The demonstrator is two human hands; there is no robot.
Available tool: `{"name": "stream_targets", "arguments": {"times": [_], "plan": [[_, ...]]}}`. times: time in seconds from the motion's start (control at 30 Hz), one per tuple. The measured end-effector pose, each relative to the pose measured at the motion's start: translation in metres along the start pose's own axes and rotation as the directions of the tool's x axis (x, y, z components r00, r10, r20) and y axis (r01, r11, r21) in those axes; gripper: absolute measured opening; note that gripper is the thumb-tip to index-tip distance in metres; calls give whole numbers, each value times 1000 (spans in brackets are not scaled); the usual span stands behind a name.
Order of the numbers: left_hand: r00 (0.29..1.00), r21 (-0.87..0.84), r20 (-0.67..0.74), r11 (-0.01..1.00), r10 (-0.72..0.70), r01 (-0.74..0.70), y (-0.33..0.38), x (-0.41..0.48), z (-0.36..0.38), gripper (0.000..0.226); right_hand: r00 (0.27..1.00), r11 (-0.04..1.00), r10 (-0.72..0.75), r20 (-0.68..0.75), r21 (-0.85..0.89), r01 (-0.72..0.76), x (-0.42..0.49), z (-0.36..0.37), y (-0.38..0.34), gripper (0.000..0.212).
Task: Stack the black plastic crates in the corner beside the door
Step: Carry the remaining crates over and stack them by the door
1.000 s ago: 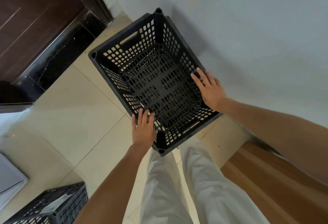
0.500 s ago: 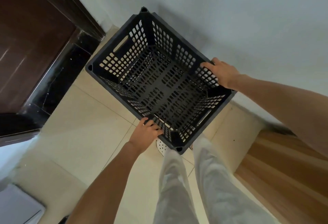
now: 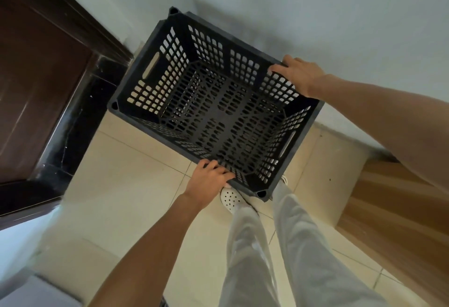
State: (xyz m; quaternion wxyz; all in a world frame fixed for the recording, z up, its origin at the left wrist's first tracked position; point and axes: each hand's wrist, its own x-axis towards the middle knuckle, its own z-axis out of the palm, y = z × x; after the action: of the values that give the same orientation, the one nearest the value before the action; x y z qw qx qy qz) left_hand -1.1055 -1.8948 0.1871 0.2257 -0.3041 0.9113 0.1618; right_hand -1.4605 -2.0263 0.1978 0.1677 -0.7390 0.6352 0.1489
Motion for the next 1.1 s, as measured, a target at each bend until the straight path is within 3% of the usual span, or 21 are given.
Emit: {"name": "stream_targets", "arguments": {"times": [0.43, 0.57, 0.73, 0.87, 0.97, 1.1], "plan": [[1000, -5, 24, 1000, 17, -17, 16, 10, 1, 34, 997, 999, 49, 64, -19, -48, -13, -2, 6, 77], [997, -30, 62, 998, 51, -49, 14, 15, -4, 46, 994, 996, 89, 56, -5, -88, -19, 0, -4, 76], [1000, -229, 14, 973, -15, 18, 51, 36, -13, 66, 990, 996, 66, -126, 68, -58, -63, 30, -20, 57], [990, -447, 39, 883, -139, 142, 102, 71, -16, 78, 988, 994, 48, -144, 100, -34, -106, 69, -32, 55], [982, -490, 76, 852, -171, 186, 136, 95, -16, 91, 991, 991, 79, -103, 112, -68, -126, 92, -33, 54], [967, -544, 18, 809, -252, 222, 154, 115, -11, 98, 991, 991, 88, -102, 112, -76, -126, 106, -27, 57]]}}
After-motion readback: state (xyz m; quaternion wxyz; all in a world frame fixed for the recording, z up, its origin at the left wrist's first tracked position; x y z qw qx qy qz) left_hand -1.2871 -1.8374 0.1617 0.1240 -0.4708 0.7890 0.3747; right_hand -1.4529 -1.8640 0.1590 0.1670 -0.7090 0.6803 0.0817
